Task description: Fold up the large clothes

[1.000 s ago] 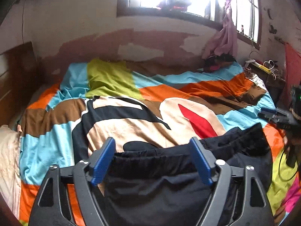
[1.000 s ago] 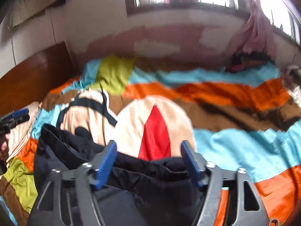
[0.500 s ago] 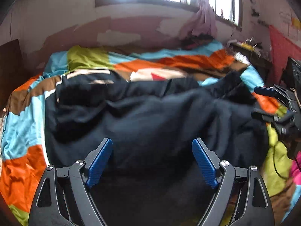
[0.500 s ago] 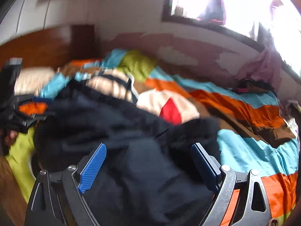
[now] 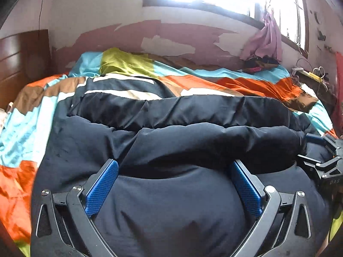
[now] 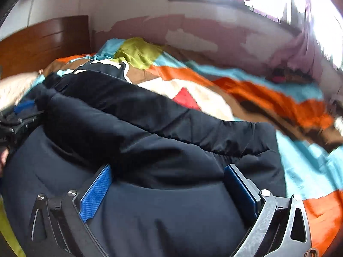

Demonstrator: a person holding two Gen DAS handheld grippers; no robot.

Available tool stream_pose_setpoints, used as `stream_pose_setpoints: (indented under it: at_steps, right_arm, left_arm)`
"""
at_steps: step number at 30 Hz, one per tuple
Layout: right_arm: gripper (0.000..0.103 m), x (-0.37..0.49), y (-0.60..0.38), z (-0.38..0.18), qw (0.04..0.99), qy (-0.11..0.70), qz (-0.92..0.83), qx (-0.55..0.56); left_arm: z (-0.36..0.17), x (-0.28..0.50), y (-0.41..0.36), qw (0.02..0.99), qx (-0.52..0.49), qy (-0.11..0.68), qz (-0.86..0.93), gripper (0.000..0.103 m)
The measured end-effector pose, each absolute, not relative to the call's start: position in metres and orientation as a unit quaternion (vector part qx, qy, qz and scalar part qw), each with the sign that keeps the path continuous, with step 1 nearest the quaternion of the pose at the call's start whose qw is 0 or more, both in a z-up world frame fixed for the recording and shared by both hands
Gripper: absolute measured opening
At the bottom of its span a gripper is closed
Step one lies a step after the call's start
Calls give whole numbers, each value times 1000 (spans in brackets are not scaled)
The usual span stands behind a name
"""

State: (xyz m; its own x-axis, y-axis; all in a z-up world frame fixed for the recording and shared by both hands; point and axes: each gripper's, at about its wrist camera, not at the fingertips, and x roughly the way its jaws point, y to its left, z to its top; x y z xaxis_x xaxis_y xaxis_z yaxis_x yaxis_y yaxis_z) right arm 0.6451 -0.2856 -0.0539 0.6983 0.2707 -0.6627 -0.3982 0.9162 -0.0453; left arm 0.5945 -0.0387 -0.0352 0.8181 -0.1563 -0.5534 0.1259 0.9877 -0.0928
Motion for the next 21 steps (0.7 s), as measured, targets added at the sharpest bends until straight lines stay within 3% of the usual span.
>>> stream_pose_setpoints:
  at_steps: [7, 15, 21]
  right_arm:
    - [103, 659, -301, -68, 907, 362, 214, -32]
    - [103, 656, -290, -68, 908, 367, 193, -58]
    - [103, 620, -296, -36, 929, 319, 173, -65]
  left_arm:
    - [-39, 597, -38, 957, -32, 277, -83, 102]
    - [-35, 596, -41, 948, -10, 309, -72, 102]
    - [-8, 574, -27, 946, -12, 319, -62, 102]
